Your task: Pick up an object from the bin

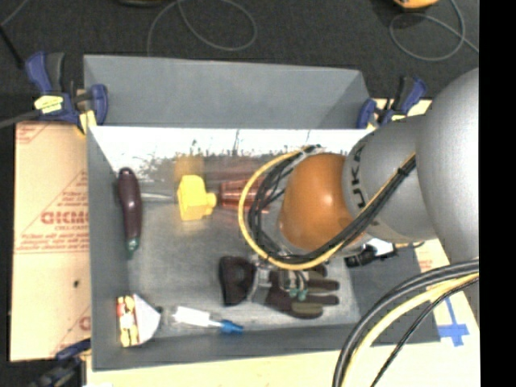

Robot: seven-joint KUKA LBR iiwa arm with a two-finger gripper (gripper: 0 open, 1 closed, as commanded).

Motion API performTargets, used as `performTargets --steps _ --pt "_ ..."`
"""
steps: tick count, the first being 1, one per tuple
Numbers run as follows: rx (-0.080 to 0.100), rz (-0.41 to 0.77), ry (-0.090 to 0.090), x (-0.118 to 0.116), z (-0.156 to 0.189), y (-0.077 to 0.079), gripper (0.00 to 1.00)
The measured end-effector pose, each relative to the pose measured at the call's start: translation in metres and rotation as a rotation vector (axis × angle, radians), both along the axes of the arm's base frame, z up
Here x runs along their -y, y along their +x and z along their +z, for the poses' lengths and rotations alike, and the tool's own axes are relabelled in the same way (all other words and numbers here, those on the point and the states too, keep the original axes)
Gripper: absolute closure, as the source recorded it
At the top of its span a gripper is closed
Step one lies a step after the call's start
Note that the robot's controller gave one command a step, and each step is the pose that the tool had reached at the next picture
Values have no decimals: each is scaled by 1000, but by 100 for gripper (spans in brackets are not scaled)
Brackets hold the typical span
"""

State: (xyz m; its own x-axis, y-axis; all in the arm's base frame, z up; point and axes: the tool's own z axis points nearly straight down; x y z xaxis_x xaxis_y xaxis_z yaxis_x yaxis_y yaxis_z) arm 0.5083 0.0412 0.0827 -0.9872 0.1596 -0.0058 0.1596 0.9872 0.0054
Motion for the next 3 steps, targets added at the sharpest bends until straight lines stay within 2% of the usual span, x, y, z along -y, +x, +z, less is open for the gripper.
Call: performTargets --steps 1,3 --pt "-4 0 0 0 16 -1 100" --pt "1 0 1 0 51 1 100"
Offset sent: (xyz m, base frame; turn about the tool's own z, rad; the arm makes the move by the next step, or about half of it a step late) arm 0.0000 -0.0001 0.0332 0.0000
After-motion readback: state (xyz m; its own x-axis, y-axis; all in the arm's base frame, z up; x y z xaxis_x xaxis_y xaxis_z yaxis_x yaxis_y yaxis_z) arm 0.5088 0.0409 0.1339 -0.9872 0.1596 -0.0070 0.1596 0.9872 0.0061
